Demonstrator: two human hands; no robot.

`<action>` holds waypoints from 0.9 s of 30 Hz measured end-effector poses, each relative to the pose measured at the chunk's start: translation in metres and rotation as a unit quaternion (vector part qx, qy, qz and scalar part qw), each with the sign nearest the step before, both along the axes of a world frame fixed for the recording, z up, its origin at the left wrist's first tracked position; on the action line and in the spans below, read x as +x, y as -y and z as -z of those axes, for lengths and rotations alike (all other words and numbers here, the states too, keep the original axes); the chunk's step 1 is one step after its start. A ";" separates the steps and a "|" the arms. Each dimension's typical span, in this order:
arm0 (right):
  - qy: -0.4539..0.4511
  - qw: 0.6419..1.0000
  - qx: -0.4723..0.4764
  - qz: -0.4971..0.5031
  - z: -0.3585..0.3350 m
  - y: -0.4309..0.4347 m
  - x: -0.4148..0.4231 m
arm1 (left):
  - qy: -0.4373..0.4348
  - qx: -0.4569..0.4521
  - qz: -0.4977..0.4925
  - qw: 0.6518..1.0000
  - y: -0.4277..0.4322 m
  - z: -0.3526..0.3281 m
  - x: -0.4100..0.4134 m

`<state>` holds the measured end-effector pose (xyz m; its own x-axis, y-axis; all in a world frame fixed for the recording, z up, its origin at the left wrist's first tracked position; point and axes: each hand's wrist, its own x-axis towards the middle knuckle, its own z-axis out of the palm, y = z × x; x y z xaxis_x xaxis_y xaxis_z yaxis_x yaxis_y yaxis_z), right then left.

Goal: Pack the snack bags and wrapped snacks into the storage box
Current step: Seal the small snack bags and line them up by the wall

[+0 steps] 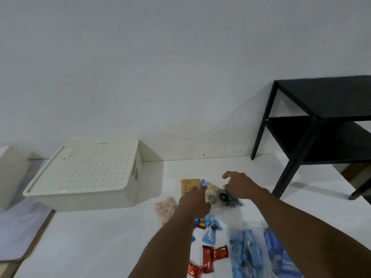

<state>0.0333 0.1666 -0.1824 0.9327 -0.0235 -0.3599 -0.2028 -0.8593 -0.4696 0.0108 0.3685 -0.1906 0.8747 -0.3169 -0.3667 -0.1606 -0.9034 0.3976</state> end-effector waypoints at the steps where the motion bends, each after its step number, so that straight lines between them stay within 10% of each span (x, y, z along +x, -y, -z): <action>1: -0.006 1.000 0.000 -0.006 0.006 -0.004 0.005 | -0.009 0.000 -0.011 1.000 -0.002 0.006 0.003; 27: -0.038 0.991 0.030 -0.128 0.094 -0.006 0.056 | -0.071 -0.177 -0.356 0.915 0.041 0.099 0.033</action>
